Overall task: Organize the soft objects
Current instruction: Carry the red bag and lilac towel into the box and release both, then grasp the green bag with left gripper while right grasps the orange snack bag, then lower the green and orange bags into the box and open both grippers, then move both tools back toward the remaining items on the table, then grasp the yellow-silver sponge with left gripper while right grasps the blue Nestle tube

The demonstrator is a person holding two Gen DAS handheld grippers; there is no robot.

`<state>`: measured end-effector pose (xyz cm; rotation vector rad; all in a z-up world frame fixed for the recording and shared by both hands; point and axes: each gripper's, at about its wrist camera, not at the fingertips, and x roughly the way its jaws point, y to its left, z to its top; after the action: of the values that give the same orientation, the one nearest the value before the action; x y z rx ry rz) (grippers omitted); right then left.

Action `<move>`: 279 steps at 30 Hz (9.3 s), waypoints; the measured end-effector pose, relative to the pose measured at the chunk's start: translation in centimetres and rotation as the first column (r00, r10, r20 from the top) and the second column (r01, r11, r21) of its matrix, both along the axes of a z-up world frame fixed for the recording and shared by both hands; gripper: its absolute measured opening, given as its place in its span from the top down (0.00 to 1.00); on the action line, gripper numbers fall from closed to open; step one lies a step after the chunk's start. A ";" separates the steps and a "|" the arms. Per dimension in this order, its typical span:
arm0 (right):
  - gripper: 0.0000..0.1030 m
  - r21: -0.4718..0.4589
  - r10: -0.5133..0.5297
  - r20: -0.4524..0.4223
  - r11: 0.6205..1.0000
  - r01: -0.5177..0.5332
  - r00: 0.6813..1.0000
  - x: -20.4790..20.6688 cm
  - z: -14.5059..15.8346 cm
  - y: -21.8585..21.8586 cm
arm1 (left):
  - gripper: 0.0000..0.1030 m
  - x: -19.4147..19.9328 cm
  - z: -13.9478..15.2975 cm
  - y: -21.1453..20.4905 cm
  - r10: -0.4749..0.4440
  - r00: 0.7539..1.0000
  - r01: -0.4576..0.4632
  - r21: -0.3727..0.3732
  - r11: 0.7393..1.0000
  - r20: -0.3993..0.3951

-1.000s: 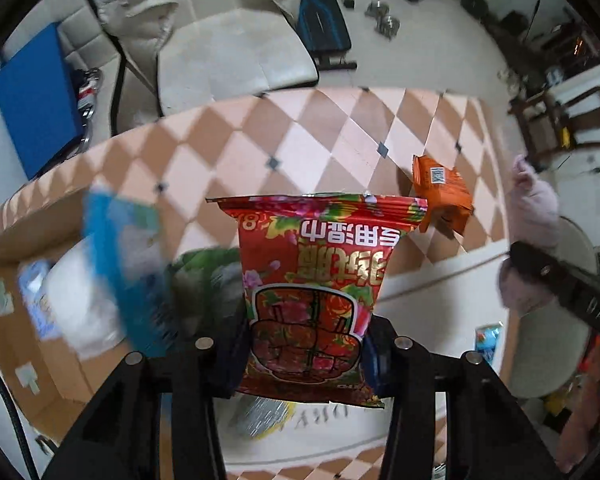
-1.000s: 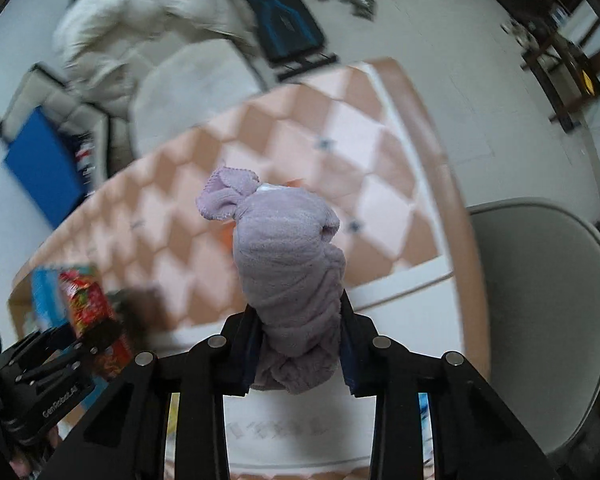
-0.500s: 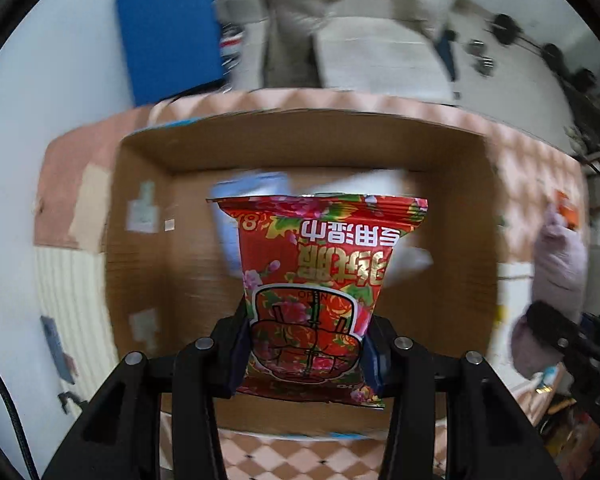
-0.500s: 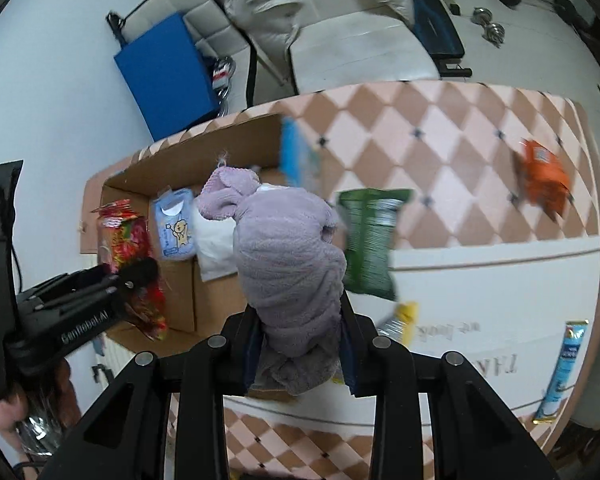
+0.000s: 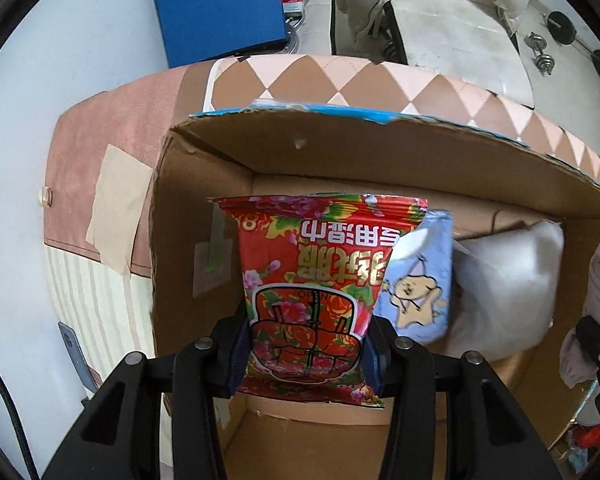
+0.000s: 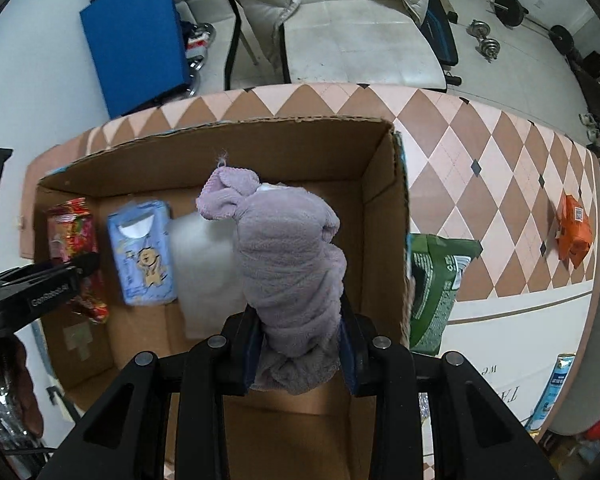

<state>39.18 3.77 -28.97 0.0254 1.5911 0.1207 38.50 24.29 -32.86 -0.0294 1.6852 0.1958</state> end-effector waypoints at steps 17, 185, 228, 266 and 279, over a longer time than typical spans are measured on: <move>0.15 -0.019 0.011 -0.005 1.000 -0.011 1.000 0.8 0.5 0.5 | 0.11 0.5 3.3 -0.4 -0.007 0.997 0.016 -0.121 0.992 0.074; 0.61 0.323 0.145 -0.098 0.941 -0.106 0.985 -10.0 0.6 8.3 | 0.70 -9.6 1.6 0.6 -0.057 0.989 0.029 -0.198 0.980 -0.136; 0.00 -0.060 -0.180 0.056 0.981 0.183 0.982 -20.9 4.5 -27.0 | 0.02 -14.3 6.2 -37.0 -0.903 0.423 0.883 0.194 0.428 0.069; 0.09 -0.152 -0.363 -0.165 0.928 0.340 0.917 -23.2 -11.7 -42.6 | 0.48 -15.4 -9.6 -40.0 -0.822 0.505 0.841 -0.067 0.538 -0.264; 0.70 -0.097 -0.373 -0.179 0.927 0.361 0.910 -26.5 -11.7 -40.3 | 0.48 -18.5 -10.7 -39.3 -0.576 0.777 0.579 -0.069 0.812 -0.256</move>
<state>12.71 -36.49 -40.69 0.2963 1.7569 -0.2333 20.04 -15.05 -43.57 0.5496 1.8793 -0.2698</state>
